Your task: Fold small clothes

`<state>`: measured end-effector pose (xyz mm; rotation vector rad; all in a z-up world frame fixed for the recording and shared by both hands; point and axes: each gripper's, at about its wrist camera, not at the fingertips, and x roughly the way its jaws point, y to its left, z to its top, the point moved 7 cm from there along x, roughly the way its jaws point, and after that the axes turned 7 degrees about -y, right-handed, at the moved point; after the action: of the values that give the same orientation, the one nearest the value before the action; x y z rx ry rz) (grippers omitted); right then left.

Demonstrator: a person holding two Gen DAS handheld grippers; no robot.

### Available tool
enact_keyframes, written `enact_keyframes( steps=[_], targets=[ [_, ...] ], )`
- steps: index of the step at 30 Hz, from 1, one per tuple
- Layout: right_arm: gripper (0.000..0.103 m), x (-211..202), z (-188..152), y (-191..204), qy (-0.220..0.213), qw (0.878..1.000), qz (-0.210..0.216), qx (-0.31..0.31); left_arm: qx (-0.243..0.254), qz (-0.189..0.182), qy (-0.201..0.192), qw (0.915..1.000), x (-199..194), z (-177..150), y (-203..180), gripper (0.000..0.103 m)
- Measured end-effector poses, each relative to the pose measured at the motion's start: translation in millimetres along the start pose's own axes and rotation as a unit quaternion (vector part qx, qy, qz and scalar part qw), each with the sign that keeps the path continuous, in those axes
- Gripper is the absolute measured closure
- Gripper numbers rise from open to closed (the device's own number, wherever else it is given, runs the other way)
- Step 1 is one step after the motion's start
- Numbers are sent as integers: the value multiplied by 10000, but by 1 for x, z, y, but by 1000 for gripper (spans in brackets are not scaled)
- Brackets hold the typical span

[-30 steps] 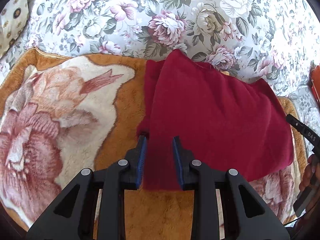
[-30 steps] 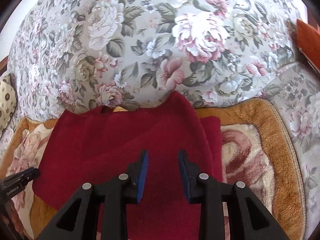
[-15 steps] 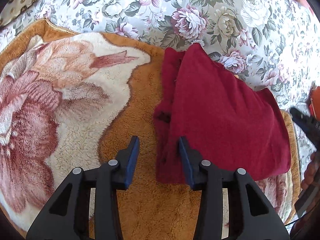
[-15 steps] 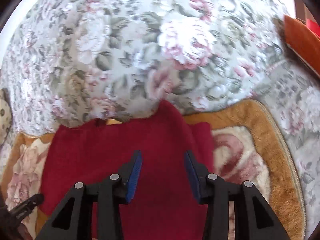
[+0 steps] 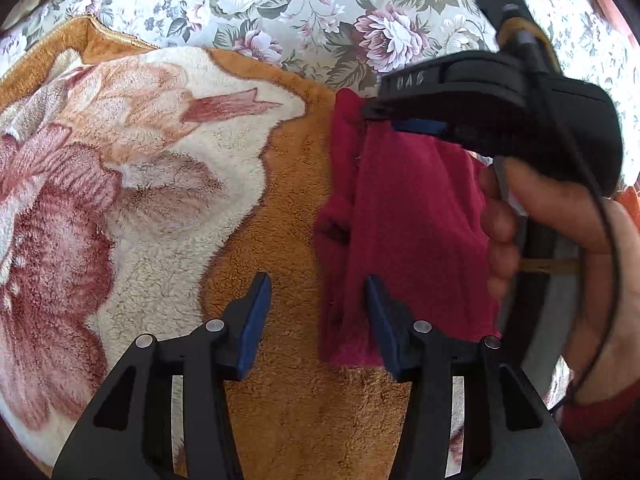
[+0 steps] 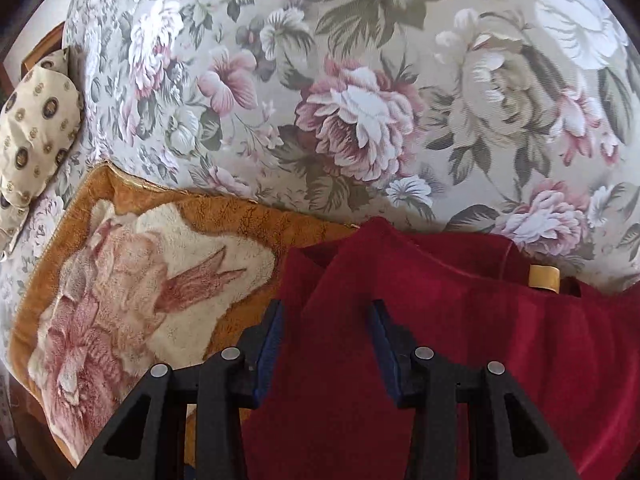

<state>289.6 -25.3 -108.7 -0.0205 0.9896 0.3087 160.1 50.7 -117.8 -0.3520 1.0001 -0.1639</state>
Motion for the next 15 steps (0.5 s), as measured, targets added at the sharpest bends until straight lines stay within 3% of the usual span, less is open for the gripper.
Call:
enact_keyframes(
  steps=[1, 2, 7, 11, 15],
  targets=[
    [95, 1, 1, -4, -61, 10000, -56, -24, -10, -10, 3, 10000, 0, 1, 0, 55],
    [97, 1, 3, -5, -101, 9999, 1, 29, -18, -21, 1, 10000, -1, 1, 0, 55],
    [97, -6, 10, 2, -328, 9992, 248, 0, -94, -67, -54, 9999, -5, 6, 3, 55],
    [97, 7, 7, 6, -279, 9985, 464, 124, -157, -46, -75, 9998, -4, 7, 5, 55],
    [94, 10, 1, 9, -173, 9983, 514, -206, -171, -72, -47, 9998, -6, 7, 5, 55]
  ],
)
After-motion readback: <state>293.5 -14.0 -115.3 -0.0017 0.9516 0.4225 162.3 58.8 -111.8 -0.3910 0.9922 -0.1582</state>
